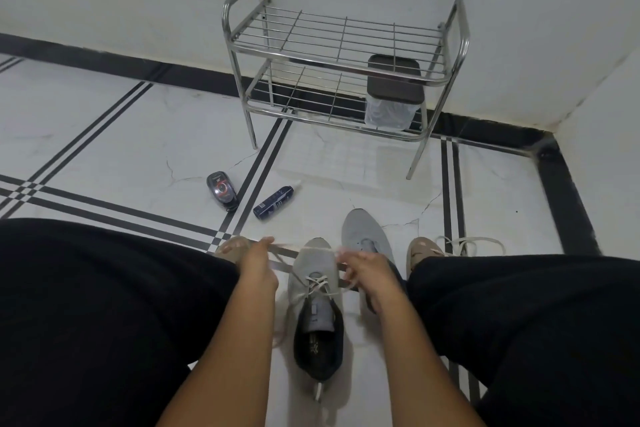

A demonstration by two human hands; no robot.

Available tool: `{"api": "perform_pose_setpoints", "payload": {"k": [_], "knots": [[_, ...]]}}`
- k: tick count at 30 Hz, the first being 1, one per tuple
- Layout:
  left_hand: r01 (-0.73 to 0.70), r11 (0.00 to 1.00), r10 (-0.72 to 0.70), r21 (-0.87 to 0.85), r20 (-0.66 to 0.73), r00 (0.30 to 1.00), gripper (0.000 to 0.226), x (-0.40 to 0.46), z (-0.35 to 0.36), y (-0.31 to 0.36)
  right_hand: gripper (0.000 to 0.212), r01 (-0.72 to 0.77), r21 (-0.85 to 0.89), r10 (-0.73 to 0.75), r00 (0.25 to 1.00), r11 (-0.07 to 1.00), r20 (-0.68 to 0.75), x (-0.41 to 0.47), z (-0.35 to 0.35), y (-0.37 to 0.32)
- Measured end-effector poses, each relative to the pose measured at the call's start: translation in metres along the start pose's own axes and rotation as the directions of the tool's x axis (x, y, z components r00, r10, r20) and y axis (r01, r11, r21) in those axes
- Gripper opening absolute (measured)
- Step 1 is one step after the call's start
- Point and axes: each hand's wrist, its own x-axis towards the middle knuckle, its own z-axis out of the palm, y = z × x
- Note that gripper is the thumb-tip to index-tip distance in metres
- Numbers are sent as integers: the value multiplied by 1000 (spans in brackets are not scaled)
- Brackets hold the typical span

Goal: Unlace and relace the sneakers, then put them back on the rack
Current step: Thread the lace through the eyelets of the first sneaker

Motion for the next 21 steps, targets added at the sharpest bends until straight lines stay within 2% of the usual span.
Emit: {"api": "perform_pose_setpoints", "payload": {"k": [2, 4, 5, 7, 10, 11, 12, 13, 14, 15, 16, 17, 18, 19, 21], "knots": [[21, 995, -29, -95, -91, 995, 43, 9, -9, -7, 24, -5, -209, -46, 970, 978, -238, 9, -18, -6], [29, 999, -33, -27, -139, 990, 40, 10, -14, -15, 28, -48, -409, -139, 899, 911, -416, 16, -27, -8], [21, 997, -10, 68, -158, 987, 39, 13, -16, -20, 30, -34, -439, -174, 888, 898, -425, 17, -28, -8], [-1, 951, 55, 310, -168, 984, 39, 9, -14, -27, 31, 14, -403, -161, 929, 915, -334, 18, -23, -9], [-37, 756, 218, 654, -198, 956, 48, -1, -5, -33, 36, 44, -540, -128, 985, 840, -118, 13, -6, -10], [-132, 681, 340, 720, -152, 928, 49, -4, -3, -36, 36, 64, -578, -114, 992, 814, -52, 13, -1, -10], [-280, 581, 456, 764, -21, 890, 49, -7, 1, -39, 35, 74, -578, -84, 996, 813, 9, 13, 3, -11], [-430, 467, 508, 772, 164, 846, 51, -8, 5, -41, 33, 73, -556, -47, 997, 828, 61, 14, 7, -10], [-564, 397, 471, 724, 367, 802, 55, -8, 10, -44, 30, 80, -533, -31, 994, 842, 101, 14, 10, -10], [-661, 390, 368, 641, 549, 750, 56, -8, 15, -46, 28, 93, -514, -31, 991, 853, 128, 15, 11, -9], [-710, 387, 253, 589, 673, 696, 53, -6, 18, -49, 26, 108, -509, -43, 990, 854, 137, 14, 11, -10], [-734, 375, 169, 567, 736, 655, 44, -4, 20, -51, 24, 118, -507, -64, 990, 854, 124, 13, 10, -12], [-741, 338, 129, 581, 751, 648, 31, -2, 21, -53, 21, 124, -517, -99, 992, 847, 77, 12, 7, -15], [-734, 324, 114, 597, 746, 657, 20, 0, 20, -55, 17, 128, -526, -149, 989, 841, 3, 10, 4, -18], [-705, 298, 147, 644, 699, 700, 17, 4, 15, -55, 15, 119, -532, -231, 962, 838, -148, 10, -4, -20]]}}
